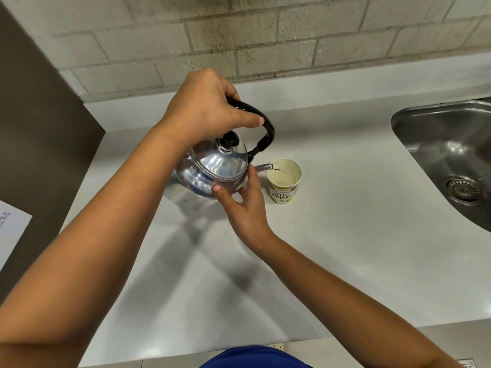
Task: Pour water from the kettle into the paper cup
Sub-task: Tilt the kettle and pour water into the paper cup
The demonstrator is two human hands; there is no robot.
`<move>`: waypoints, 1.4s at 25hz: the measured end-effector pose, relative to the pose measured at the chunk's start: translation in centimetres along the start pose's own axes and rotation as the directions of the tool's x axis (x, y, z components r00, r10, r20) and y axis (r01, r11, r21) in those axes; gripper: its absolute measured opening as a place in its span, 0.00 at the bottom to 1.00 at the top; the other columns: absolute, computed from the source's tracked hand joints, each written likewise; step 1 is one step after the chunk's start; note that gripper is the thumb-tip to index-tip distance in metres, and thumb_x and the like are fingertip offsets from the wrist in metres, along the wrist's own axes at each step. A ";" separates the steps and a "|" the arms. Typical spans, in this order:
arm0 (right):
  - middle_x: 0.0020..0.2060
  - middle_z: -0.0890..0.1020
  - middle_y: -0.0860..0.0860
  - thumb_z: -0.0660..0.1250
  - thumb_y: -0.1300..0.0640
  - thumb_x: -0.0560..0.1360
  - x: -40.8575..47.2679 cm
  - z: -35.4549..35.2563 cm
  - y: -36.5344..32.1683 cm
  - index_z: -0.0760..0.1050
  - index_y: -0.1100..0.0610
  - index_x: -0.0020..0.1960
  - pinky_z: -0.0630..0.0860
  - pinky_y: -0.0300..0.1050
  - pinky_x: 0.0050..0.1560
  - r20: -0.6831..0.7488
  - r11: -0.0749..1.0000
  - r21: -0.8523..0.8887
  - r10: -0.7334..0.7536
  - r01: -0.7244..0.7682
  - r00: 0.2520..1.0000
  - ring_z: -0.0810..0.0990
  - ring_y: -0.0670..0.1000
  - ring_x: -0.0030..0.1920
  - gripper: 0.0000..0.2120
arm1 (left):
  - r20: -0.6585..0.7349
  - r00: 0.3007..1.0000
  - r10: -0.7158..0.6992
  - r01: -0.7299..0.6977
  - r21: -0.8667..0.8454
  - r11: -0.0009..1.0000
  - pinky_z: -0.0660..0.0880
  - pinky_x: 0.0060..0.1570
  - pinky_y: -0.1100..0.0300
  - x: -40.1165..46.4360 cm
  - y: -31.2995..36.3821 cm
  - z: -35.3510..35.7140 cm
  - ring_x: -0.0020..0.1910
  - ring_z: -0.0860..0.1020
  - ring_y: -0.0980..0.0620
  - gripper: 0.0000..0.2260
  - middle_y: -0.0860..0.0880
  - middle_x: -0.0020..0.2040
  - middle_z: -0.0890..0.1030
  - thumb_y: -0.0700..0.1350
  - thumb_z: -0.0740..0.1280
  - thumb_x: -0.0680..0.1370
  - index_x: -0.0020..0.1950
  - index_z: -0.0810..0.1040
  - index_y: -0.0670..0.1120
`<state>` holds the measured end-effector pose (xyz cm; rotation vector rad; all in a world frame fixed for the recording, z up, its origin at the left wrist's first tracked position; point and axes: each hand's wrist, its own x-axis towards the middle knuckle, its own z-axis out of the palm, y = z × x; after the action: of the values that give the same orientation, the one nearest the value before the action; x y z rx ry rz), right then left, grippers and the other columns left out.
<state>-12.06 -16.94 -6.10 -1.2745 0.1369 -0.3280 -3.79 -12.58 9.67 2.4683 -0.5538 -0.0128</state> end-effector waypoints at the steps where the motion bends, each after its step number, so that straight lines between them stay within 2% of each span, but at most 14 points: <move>1: 0.68 0.70 0.59 0.69 0.65 0.72 0.0 0.0 0.0 0.60 0.59 0.71 0.72 0.22 0.46 0.002 1.000 0.007 0.000 0.000 1.000 0.72 0.56 0.66 0.31 | 0.000 1.000 0.002 -0.002 0.001 1.000 0.69 0.26 0.65 0.1 0.0 0.0 0.25 0.72 0.57 0.12 0.53 0.26 0.76 0.58 0.77 0.60 0.31 0.79 0.52; 10: 0.68 0.70 0.58 0.69 0.64 0.72 -0.1 0.2 -0.2 0.60 0.58 0.71 0.72 0.22 0.47 0.009 1.000 0.023 0.001 -0.001 1.000 0.72 0.56 0.67 0.31 | -0.001 1.000 0.009 -0.009 0.027 1.000 0.72 0.29 0.62 0.1 0.1 -0.2 0.25 0.73 0.55 0.13 0.51 0.27 0.76 0.59 0.77 0.60 0.29 0.78 0.52; 25: 0.69 0.68 0.58 0.69 0.65 0.72 -0.1 0.4 -0.3 0.58 0.58 0.72 0.71 0.20 0.44 -0.007 0.999 0.030 0.015 -0.015 1.000 0.71 0.57 0.68 0.32 | 0.002 1.000 0.016 -0.016 0.034 0.999 0.69 0.25 0.66 0.1 0.5 -0.3 0.25 0.74 0.57 0.14 0.52 0.28 0.77 0.59 0.77 0.60 0.34 0.82 0.50; 35: 0.68 0.70 0.58 0.69 0.64 0.72 0.1 0.5 -0.4 0.59 0.57 0.72 0.72 0.22 0.47 -0.009 1.000 0.015 0.010 -0.010 1.000 0.72 0.55 0.67 0.32 | -0.004 0.999 0.044 -0.044 0.042 0.998 0.68 0.25 0.65 0.1 0.7 -0.3 0.24 0.72 0.57 0.14 0.52 0.26 0.76 0.58 0.77 0.60 0.35 0.83 0.49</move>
<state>-11.96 -16.66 -5.54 -1.2575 0.1484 -0.3253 -3.92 -12.92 10.34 2.4955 -0.6121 0.0226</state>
